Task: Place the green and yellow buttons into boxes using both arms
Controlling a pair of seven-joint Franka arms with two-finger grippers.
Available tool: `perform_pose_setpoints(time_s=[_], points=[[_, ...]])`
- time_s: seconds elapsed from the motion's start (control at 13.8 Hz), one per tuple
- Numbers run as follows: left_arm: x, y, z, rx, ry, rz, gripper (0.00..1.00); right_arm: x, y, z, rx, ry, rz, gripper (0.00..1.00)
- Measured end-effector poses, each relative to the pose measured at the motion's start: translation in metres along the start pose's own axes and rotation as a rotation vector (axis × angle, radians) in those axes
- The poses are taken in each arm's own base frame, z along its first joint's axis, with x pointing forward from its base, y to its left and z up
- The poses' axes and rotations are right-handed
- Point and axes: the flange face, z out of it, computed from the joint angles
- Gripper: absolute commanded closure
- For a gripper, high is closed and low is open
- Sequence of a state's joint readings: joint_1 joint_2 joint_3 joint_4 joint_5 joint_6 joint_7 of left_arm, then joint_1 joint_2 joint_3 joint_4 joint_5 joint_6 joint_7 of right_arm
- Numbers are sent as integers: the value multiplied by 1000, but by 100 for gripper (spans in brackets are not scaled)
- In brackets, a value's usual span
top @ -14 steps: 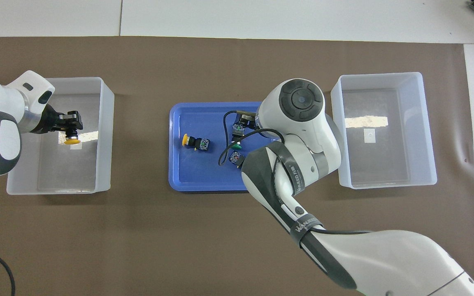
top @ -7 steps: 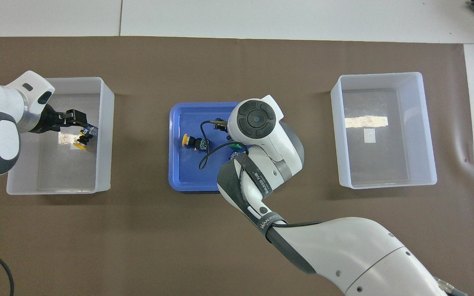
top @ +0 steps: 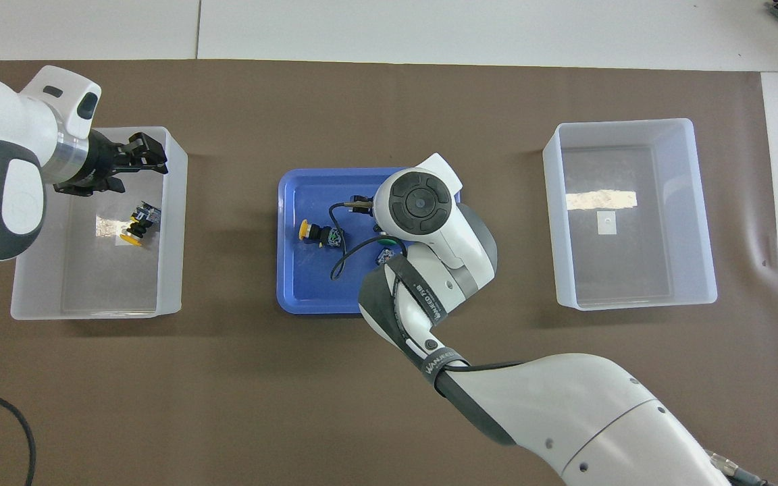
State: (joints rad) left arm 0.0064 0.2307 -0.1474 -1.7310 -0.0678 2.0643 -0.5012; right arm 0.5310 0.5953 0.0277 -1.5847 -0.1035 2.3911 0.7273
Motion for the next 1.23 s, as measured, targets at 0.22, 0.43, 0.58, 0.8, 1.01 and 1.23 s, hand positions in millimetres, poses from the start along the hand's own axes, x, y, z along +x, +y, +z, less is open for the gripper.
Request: perform_pose_setpoints(time_s=[0.22,0.43,0.58,0.8,1.01,1.23], points=[[-29,48,16,-7,-10,-240,23,-2,1,5,-3,-4,-11,84],[-55,77,41,-53,20,-496,22,-2,1,7,-4,-7,-11,100],[-71,89,60,-108,45,-681,21,-1,2,5,-6,-7,-9,100],[-98,107,78,-160,44,-880,20,13,12,-14,-11,-5,21,100],[-126,121,96,-184,31,-984,20,50,55,-93,-12,15,96,100],[-162,134,124,-168,8,-1013,18,79,123,-168,-29,24,98,100]])
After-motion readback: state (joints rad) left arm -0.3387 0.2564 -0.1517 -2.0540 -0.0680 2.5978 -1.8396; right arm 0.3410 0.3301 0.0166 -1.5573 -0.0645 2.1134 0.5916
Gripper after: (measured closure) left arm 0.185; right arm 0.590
